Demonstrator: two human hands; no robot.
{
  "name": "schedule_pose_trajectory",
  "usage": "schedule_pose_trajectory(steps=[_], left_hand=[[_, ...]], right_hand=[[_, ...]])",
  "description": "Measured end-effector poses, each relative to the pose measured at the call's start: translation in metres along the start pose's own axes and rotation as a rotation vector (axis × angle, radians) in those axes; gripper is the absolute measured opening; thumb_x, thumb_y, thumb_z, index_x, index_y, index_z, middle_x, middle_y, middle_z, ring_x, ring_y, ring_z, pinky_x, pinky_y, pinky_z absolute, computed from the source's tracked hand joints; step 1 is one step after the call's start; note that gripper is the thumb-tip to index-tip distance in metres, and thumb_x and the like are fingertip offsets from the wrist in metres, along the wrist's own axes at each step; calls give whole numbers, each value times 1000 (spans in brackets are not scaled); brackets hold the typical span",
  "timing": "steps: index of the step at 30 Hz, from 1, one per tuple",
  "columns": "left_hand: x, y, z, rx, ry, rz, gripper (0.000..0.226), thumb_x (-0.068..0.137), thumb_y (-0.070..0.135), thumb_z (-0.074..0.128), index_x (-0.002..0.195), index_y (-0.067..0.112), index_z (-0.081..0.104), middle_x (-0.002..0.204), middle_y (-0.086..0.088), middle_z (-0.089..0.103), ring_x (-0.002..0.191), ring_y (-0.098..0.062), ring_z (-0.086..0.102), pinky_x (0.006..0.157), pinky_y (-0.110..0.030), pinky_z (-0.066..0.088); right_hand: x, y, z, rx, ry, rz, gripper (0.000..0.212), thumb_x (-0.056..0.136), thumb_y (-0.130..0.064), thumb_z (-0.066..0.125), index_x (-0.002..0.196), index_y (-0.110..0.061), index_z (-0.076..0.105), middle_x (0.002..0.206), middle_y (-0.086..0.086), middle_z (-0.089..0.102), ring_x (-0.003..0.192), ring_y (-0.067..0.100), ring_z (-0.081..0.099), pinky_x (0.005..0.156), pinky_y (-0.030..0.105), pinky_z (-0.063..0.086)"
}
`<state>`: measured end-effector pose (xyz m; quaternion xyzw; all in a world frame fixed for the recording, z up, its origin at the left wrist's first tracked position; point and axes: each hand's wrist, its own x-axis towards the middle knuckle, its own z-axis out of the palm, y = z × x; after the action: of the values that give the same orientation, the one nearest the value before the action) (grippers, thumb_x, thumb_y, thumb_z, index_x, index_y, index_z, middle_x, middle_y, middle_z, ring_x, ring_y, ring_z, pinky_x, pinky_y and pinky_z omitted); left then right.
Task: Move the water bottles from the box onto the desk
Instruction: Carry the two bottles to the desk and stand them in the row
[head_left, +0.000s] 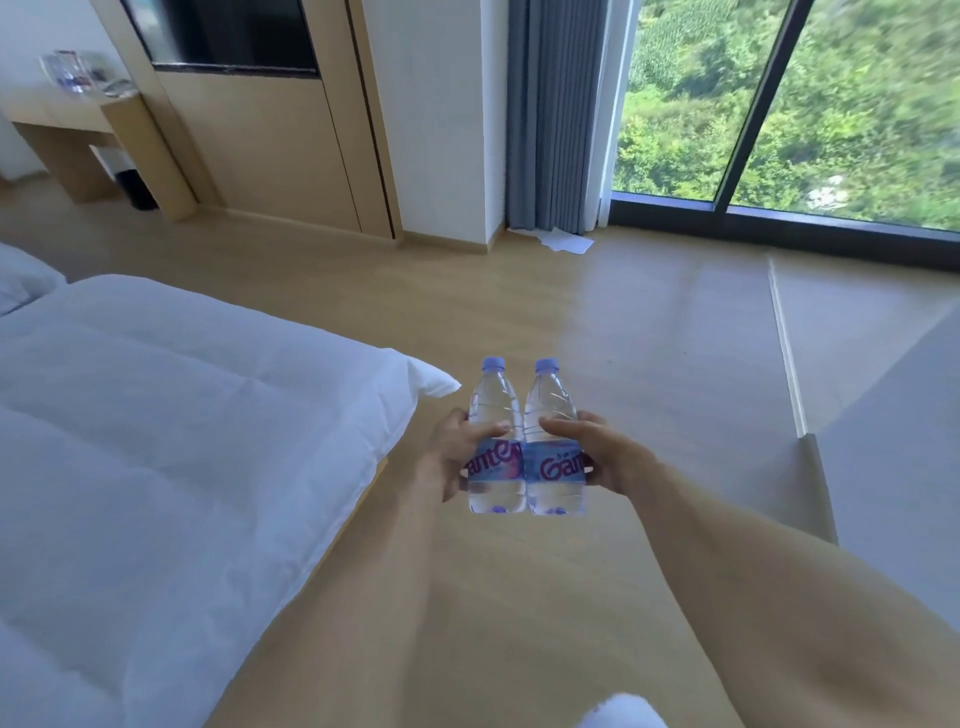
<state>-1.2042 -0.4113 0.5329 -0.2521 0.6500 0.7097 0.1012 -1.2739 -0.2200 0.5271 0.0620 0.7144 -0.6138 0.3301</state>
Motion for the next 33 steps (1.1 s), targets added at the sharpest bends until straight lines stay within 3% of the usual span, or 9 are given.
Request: schedule_pose_trajectory(steps=[5,12,18,25,33], left_hand=[[62,30,7,38,-37,-28,49,78,36,80,119,19,59,101,-8,71,86,-30,69,90,-61,54],[173,71,30,-5,13,-55,49,80,41,81,119,20,58,117,-14,72,102,-35,73,85,-65,56],[263,124,64,-19,70,-86,51,78,43,83,116,19,58,100,-10,72,84,-31,73,84,-62,57],[340,185,82,-59,116,-72,53,77,47,83,116,19,60,113,-12,73,101,-37,73,86,-67,54],[426,221,50,-96,168,-77,54,81,47,79,121,17,58,100,-9,70,89,-33,72,88,-65,54]], right_hand=[[52,-27,-20,20,21,14,50,79,-39,81,121,-21,61,107,8,74,83,23,71,63,32,57],[156,-75,-63,5,-5,24,48,78,-39,81,118,-20,64,101,8,75,79,22,71,62,31,57],[246,-134,-113,1,-34,48,41,80,-35,80,115,-18,66,97,9,72,75,23,69,62,32,57],[333,-208,-148,-46,-65,65,40,77,-35,83,108,-17,64,84,6,72,63,19,69,58,33,57],[430,-261,-131,-131,-135,78,37,79,-37,81,106,-16,65,86,6,71,68,21,69,62,35,58]])
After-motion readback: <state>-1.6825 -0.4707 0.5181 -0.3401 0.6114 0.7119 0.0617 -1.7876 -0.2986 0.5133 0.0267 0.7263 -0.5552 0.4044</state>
